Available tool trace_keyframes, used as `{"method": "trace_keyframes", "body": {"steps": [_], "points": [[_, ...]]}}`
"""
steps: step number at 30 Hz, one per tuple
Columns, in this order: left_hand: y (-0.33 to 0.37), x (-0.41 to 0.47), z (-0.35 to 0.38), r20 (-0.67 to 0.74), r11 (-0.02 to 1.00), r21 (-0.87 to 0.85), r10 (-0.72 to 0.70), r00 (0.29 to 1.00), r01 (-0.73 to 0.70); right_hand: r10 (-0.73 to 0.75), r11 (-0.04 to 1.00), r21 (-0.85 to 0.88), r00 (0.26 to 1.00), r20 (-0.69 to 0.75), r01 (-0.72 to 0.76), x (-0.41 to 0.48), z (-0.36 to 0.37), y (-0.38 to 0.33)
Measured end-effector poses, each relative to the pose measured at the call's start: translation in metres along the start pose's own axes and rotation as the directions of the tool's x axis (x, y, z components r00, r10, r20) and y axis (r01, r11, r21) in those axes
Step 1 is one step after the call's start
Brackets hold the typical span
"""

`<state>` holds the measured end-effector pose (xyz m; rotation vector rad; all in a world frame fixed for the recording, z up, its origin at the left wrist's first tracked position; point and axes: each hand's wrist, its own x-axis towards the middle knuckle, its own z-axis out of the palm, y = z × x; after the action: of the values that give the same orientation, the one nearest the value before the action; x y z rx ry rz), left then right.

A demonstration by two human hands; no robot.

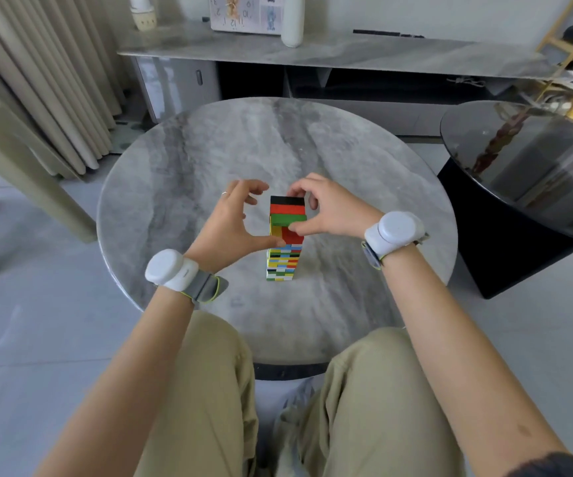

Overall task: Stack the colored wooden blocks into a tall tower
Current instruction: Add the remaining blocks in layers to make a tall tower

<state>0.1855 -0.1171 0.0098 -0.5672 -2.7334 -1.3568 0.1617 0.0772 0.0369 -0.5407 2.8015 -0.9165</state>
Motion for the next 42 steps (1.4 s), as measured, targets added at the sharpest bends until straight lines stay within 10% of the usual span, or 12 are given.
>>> {"method": "trace_keyframes", "body": {"steps": [42], "points": [[-0.023, 0.011, 0.023, 0.083, 0.996, -0.083, -0.025, 0.996, 0.032, 0.033, 0.999, 0.027, 0.993, 0.115, -0.036, -0.001, 0.014, 0.019]]}}
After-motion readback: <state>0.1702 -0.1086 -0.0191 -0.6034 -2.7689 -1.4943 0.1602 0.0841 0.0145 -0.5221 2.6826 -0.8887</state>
